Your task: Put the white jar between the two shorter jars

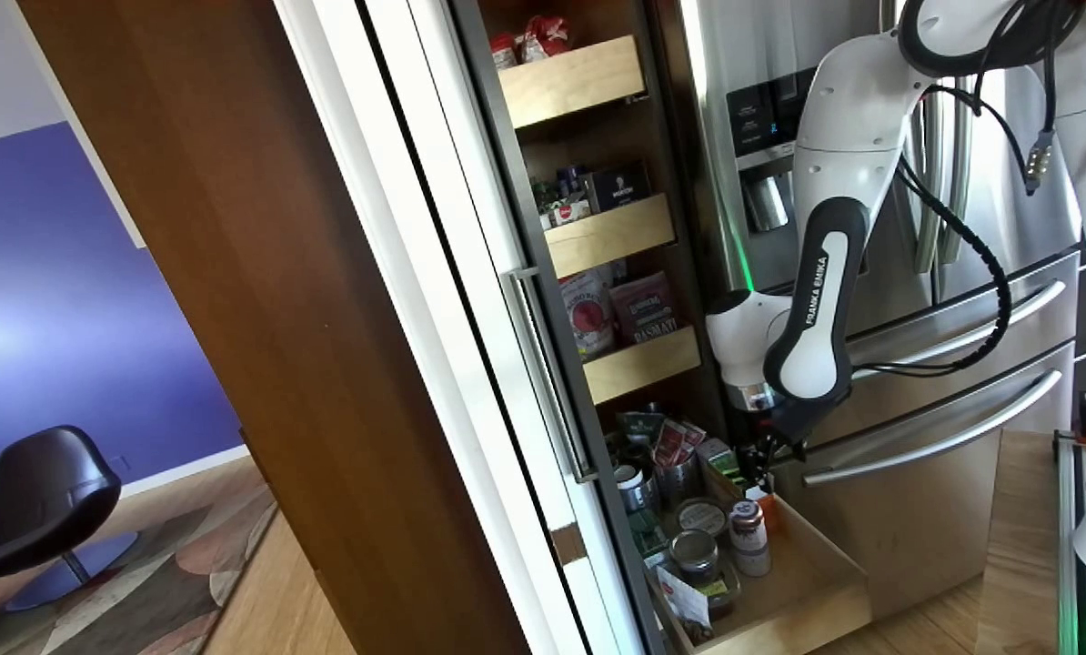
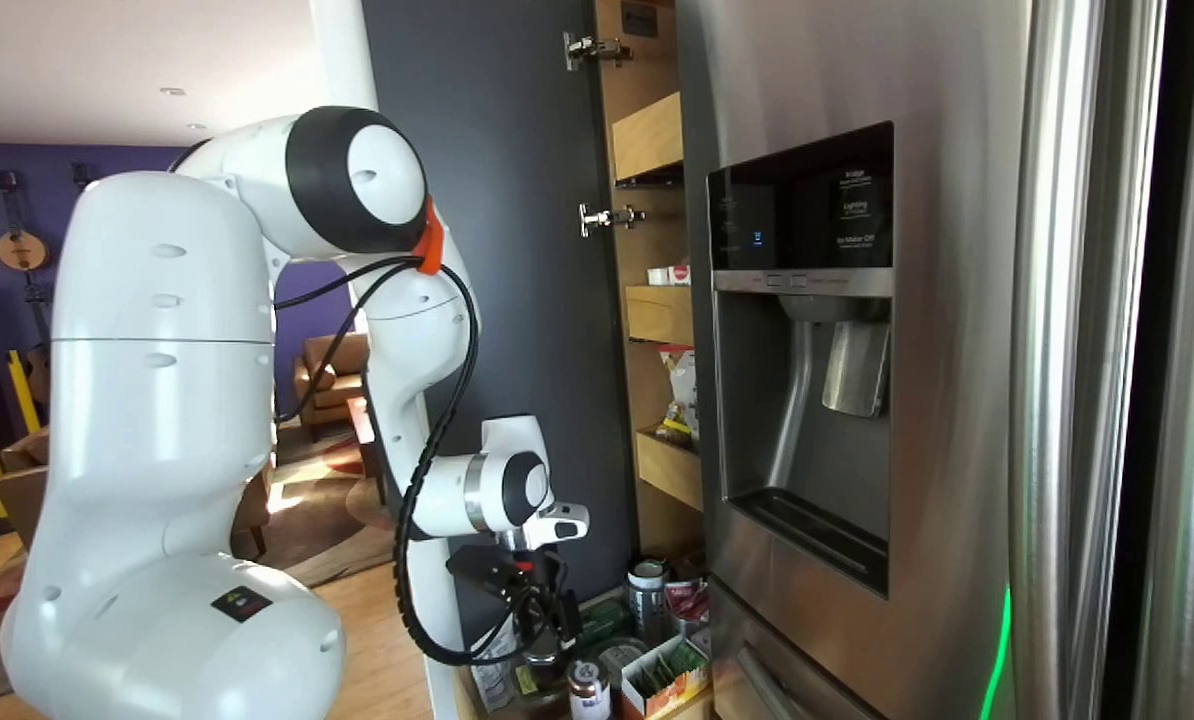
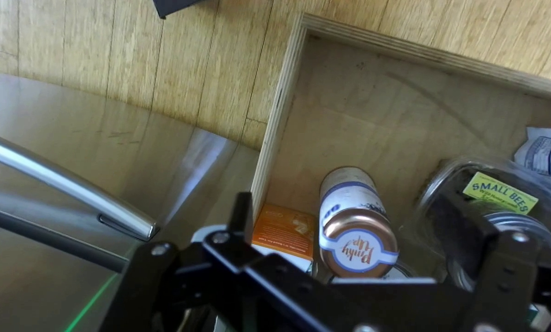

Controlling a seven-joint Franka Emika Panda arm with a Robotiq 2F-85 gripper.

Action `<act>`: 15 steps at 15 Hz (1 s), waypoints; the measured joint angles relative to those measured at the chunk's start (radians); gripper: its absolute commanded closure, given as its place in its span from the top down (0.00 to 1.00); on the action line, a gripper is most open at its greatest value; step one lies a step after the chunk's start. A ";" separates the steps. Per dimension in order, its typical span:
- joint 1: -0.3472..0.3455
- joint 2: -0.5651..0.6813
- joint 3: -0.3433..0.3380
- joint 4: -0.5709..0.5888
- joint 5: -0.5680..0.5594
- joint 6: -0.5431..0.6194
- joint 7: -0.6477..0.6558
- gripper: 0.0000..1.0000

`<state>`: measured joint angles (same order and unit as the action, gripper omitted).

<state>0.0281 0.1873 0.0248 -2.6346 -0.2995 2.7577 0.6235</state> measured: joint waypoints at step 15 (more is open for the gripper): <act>-0.030 0.341 0.005 0.213 0.312 0.273 -0.372 1.00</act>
<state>-0.0022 0.5287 0.0301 -2.4220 0.0126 3.0303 0.2516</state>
